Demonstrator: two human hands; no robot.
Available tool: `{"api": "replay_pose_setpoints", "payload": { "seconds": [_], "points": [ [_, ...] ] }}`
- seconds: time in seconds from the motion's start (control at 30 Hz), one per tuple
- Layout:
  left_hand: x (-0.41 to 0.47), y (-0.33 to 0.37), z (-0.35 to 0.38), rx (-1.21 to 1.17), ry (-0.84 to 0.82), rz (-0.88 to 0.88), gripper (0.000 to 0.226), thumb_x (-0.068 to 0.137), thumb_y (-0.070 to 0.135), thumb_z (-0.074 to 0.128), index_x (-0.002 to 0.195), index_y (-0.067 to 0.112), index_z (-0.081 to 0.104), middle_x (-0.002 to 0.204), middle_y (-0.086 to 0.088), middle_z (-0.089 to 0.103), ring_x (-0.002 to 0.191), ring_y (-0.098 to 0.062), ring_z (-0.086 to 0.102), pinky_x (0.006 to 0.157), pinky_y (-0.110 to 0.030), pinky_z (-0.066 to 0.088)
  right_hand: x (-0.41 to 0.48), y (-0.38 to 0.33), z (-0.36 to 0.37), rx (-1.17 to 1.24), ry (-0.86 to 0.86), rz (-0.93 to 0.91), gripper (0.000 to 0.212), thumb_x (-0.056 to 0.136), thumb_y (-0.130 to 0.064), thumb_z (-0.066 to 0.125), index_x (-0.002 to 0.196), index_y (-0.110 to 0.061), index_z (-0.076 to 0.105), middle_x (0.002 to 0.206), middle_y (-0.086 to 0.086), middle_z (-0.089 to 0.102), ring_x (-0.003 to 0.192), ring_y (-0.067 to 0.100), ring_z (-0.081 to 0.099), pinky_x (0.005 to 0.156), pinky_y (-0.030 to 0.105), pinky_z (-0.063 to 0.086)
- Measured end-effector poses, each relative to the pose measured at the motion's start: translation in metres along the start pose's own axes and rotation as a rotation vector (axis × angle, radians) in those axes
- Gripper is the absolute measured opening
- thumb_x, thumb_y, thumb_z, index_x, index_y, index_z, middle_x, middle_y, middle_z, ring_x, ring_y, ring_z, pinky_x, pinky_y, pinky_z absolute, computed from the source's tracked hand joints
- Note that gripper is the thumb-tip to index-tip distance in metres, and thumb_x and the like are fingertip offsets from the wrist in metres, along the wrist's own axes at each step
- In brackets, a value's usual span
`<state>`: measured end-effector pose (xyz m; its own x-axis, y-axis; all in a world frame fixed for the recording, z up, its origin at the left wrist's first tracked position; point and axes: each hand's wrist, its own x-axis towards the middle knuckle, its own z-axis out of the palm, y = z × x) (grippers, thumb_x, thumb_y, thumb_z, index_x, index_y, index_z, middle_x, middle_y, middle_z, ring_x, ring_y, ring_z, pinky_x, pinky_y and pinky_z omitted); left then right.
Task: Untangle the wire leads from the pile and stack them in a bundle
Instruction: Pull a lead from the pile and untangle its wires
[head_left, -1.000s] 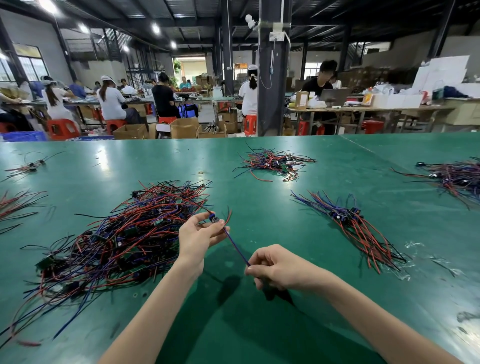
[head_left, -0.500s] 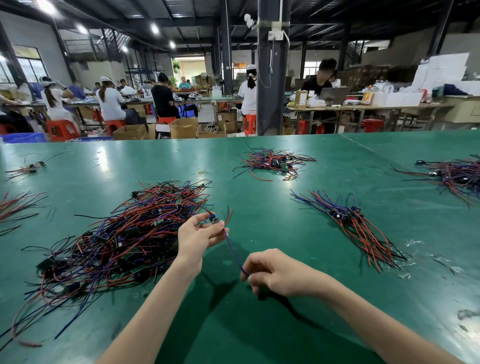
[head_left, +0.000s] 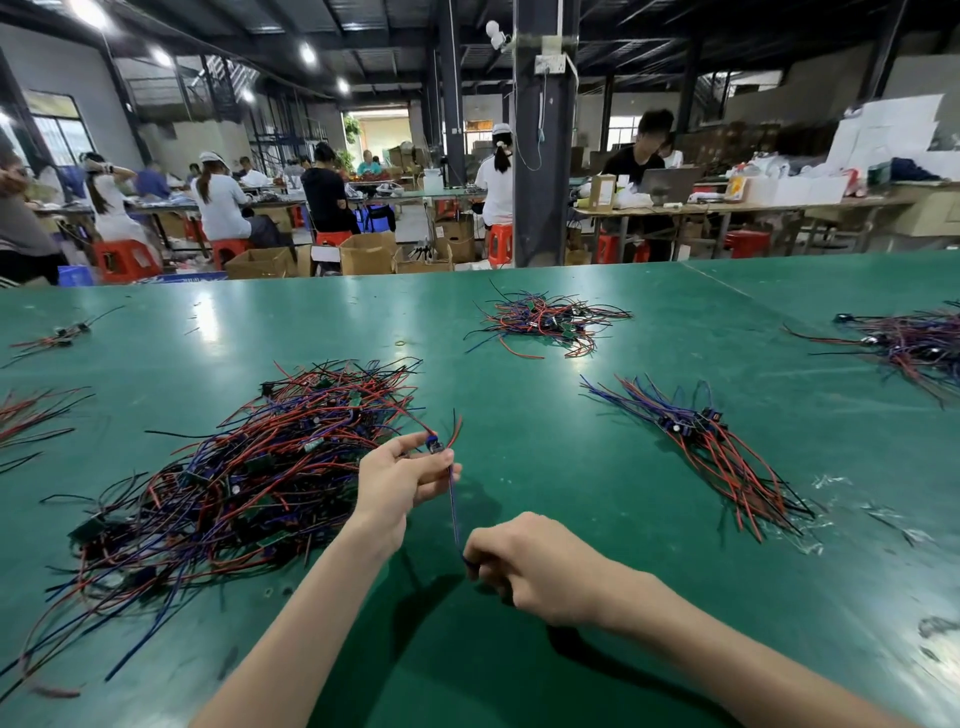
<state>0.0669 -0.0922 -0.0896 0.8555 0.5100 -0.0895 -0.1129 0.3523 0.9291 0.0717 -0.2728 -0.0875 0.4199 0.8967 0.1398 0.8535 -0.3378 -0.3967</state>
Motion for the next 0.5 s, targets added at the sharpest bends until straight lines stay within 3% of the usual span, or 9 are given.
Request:
{"api": "replay_pose_setpoints", "payload": {
  "seconds": [0.07, 0.13, 0.4, 0.5],
  "points": [
    [-0.0014, -0.0009, 0.0017, -0.013, -0.018, -0.033, 0.029, 0.077, -0.015, 0.065, 0.098, 0.001, 0.055, 0.068, -0.013, 0.068, 0.052, -0.020, 0.067, 0.049, -0.023, 0.055, 0.0005, -0.0040, 0.0039, -0.201, -0.013, -0.049, 0.024, 0.083, -0.003, 0.050, 0.103, -0.015, 0.058, 0.099, 0.005, 0.066, 0.086, 0.028, 0.056, 0.073, 0.034, 0.045],
    [-0.0014, -0.0007, 0.0022, -0.015, -0.027, -0.048, 0.028, 0.077, -0.015, 0.065, 0.099, 0.000, 0.055, 0.067, -0.012, 0.068, 0.053, -0.020, 0.067, 0.049, -0.023, 0.055, 0.0011, -0.0068, 0.0037, -0.254, -0.019, -0.058, 0.027, 0.081, -0.002, 0.050, 0.104, -0.015, 0.056, 0.103, 0.005, 0.065, 0.091, 0.032, 0.056, 0.073, 0.037, 0.045],
    [-0.0009, -0.0011, 0.0005, -0.001, -0.043, -0.076, 0.028, 0.076, -0.014, 0.066, 0.098, 0.000, 0.056, 0.067, -0.012, 0.069, 0.055, -0.021, 0.068, 0.051, -0.023, 0.056, -0.0008, -0.0017, 0.0000, -0.147, 0.004, -0.052, 0.032, 0.077, 0.000, 0.049, 0.102, -0.016, 0.060, 0.100, 0.001, 0.068, 0.089, 0.028, 0.057, 0.074, 0.035, 0.046],
    [-0.0010, -0.0002, -0.0003, -0.007, -0.046, -0.080, 0.028, 0.077, -0.014, 0.066, 0.100, -0.001, 0.056, 0.067, -0.011, 0.070, 0.056, -0.021, 0.068, 0.051, -0.023, 0.056, -0.0013, -0.0030, -0.0011, -0.002, -0.004, 0.013, 0.032, 0.073, 0.005, 0.047, 0.094, -0.013, 0.063, 0.084, -0.001, 0.069, 0.074, 0.016, 0.058, 0.067, 0.026, 0.046]
  ]
}}
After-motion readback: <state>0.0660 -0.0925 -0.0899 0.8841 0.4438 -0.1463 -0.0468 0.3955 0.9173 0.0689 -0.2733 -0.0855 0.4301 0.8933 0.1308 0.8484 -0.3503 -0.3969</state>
